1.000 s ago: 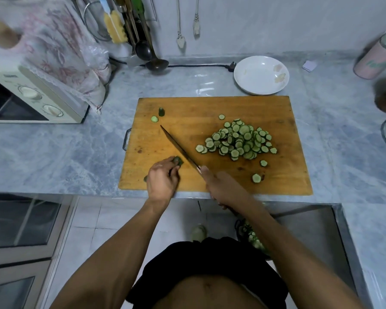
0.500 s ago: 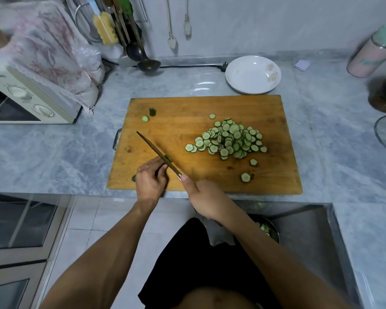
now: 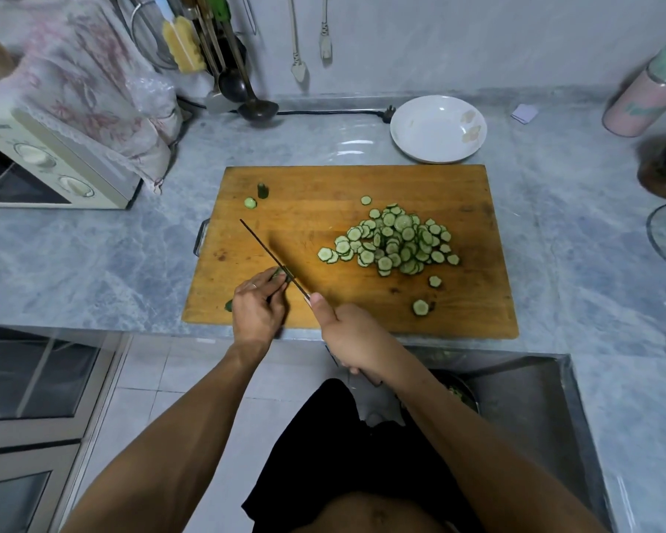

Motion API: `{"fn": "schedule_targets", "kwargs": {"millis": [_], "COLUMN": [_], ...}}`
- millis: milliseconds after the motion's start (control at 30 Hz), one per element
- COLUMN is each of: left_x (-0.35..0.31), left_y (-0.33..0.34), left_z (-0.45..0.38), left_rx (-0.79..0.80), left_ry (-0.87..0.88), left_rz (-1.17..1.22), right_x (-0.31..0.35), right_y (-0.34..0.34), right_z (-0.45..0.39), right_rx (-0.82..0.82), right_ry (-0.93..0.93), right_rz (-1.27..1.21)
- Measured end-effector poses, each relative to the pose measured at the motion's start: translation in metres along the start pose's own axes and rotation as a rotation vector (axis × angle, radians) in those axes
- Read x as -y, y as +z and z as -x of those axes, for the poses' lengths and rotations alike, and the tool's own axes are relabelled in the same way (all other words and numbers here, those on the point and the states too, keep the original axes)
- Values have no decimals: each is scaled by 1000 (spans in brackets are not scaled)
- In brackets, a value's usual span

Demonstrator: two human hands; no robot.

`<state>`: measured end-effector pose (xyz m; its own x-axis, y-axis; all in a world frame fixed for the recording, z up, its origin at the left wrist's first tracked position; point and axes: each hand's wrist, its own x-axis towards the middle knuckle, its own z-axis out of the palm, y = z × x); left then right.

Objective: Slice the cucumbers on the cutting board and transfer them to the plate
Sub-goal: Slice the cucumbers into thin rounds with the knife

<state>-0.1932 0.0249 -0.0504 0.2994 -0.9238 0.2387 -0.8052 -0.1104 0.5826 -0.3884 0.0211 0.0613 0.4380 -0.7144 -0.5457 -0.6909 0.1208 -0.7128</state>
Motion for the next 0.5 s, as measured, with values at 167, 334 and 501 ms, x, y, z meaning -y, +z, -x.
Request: {"fn": "schedule_targets", "kwargs": {"millis": [167,334,501], "left_x": [-4,-6,-4], "left_y": [-2,-1,-1], "left_z": [0,0,0], "left_rx": [-12,-23,-15], "left_ry": [-6,20,10], "left_rz": [-5,-2,-7], "right_x": [2,1,5], "right_y": [-1,1,13], "right_z": [-5,-14,-26], "right_rx": [4,2,-26], "right_ry": [-4,41,27], "right_rz": [1,5,31]}}
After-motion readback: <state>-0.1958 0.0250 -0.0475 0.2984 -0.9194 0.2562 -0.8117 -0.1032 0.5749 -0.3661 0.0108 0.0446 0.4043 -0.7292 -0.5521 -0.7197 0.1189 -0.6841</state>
